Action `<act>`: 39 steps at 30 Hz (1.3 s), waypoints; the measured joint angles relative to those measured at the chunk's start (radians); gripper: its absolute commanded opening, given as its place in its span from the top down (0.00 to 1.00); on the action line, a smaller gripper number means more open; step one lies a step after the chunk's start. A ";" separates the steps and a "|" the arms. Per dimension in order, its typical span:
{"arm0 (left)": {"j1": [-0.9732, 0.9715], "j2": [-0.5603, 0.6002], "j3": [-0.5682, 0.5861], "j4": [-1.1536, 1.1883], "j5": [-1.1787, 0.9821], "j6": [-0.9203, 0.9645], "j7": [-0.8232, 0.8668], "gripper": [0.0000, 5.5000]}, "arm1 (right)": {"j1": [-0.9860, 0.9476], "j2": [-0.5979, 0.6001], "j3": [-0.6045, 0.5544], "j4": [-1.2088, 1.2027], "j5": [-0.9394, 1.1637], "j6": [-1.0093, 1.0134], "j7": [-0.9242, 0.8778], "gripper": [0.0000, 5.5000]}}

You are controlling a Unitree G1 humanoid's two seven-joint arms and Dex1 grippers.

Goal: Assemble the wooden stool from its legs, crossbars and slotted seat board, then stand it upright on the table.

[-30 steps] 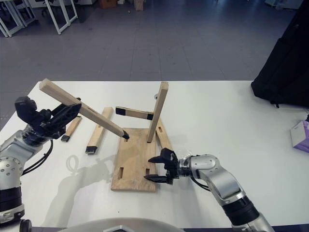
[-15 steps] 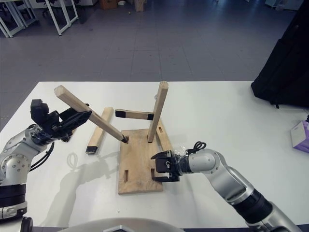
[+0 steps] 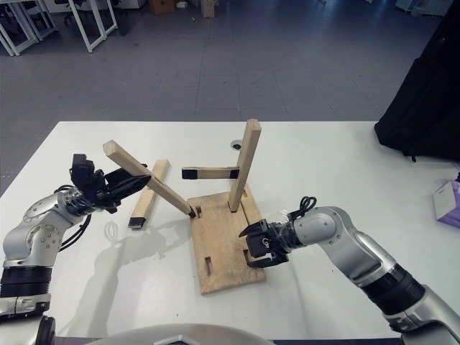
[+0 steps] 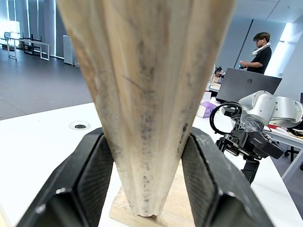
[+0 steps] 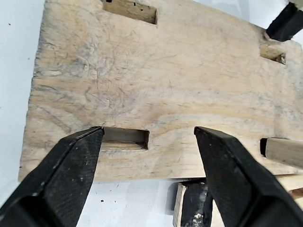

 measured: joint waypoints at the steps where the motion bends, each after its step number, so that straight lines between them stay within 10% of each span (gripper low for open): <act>1: -0.011 0.000 -0.007 0.011 0.004 -0.004 -0.008 0.63 | 0.001 0.000 -0.003 0.004 0.000 -0.006 0.003 0.36; 39: -0.326 0.092 -0.226 0.227 0.211 -0.002 -0.253 0.63 | -0.003 0.010 -0.006 0.026 -0.009 -0.035 0.021 0.36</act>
